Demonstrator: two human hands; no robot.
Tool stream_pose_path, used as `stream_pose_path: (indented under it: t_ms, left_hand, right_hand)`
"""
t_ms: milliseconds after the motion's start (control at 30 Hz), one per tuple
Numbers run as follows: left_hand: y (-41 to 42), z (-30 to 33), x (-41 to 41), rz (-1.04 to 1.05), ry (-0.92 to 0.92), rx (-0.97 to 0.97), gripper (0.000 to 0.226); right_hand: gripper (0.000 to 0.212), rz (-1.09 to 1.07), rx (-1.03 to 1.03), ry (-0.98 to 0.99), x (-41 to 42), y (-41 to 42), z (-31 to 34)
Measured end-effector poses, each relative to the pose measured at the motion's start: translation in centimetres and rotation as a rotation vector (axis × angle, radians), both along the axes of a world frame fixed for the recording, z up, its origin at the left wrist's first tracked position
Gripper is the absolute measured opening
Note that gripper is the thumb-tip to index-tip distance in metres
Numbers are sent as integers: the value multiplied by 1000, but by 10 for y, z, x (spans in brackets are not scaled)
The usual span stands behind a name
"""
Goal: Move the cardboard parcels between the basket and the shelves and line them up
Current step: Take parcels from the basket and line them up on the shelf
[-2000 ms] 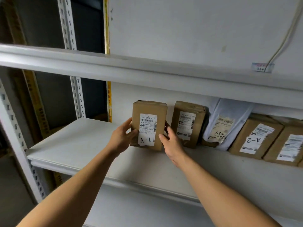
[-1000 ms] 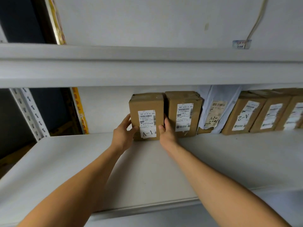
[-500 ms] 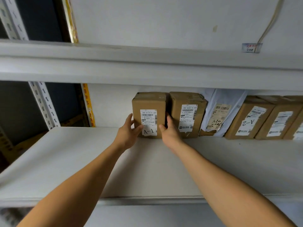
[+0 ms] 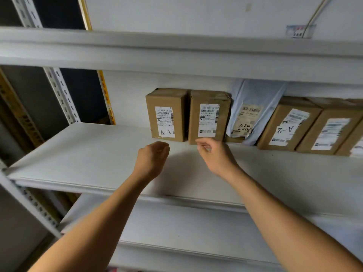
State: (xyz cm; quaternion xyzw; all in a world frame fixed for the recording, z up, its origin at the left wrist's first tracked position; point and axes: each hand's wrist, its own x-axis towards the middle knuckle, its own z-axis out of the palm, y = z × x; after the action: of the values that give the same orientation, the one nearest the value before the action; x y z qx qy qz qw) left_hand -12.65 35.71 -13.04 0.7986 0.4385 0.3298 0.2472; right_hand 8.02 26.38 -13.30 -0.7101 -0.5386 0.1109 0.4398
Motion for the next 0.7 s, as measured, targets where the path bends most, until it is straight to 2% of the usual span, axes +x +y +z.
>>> stream_pose_path:
  t_ms: [133, 400, 700]
  left_hand:
    - [-41, -1, 23, -97, 71, 63, 28]
    - [-134, -4, 89, -494, 24, 107, 33]
    - [-300, -22, 148, -857, -22, 130, 25]
  right_hand:
    - [28, -84, -5, -32, 20, -64, -2]
    - [29, -421, -35, -25, 33, -218, -9]
    - [33, -753, -102, 85, 9, -411, -22]
